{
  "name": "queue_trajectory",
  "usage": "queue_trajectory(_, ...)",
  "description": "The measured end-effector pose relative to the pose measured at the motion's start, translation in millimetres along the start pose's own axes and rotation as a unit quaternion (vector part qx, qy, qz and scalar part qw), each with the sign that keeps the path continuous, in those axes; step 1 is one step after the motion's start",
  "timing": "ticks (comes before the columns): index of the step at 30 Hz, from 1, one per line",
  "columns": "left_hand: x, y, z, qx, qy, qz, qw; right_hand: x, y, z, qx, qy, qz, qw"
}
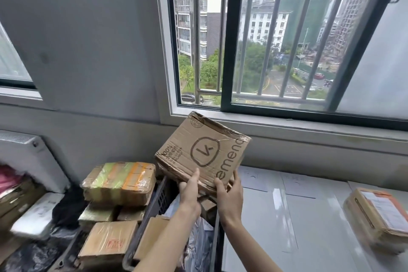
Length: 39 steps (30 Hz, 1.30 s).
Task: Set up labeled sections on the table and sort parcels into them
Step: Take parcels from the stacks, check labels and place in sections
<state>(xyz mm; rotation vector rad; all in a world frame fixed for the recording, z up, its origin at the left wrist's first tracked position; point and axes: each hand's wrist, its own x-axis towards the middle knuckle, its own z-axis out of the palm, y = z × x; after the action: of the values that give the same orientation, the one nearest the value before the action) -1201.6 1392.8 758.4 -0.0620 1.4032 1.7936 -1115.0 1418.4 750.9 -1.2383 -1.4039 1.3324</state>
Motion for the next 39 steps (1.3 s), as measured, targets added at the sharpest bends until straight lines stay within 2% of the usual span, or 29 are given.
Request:
queue_trajectory(3,12,12,-8,0.035,0.014,0.013,0.999,3,-3,1,0.013,-0.012,0.037,0.999)
queue_trajectory(5,13,29,-13,0.074,-0.002,0.013,0.997,12,-11,-6,0.042,0.009,0.05,0.998)
queue_trajectory(8,11,59,-20,0.135,-0.012,0.019,0.991,37,-20,-27,0.052,0.049,0.029,0.997)
queue_trajectory(10,19,74,-28,0.154,-0.021,0.031,0.987,50,-29,-39,0.049,0.044,0.007,0.998)
queue_trajectory(17,45,105,-47,0.198,-0.053,0.038,0.978,62,-43,-43,0.081,-0.096,0.006,0.992)
queue_trajectory(19,38,109,-43,0.209,-0.056,0.053,0.975,56,-45,-37,0.102,-0.115,0.022,0.988)
queue_trajectory(22,32,104,-41,0.24,-0.034,0.077,0.967,52,-34,-27,0.137,-0.072,0.051,0.987)
queue_trajectory(26,19,82,-34,0.217,-0.062,0.077,0.971,48,-17,-17,0.147,0.025,0.08,0.986)
queue_trajectory(29,19,57,-28,0.24,-0.077,0.099,0.963,44,-8,-13,0.121,0.074,0.068,0.988)
queue_trajectory(33,21,36,-19,0.2,-0.061,0.087,0.974,37,-7,-19,0.109,0.123,0.048,0.985)
queue_trajectory(39,34,31,-6,0.181,-0.026,0.054,0.982,31,-10,-50,0.112,0.125,0.024,0.986)
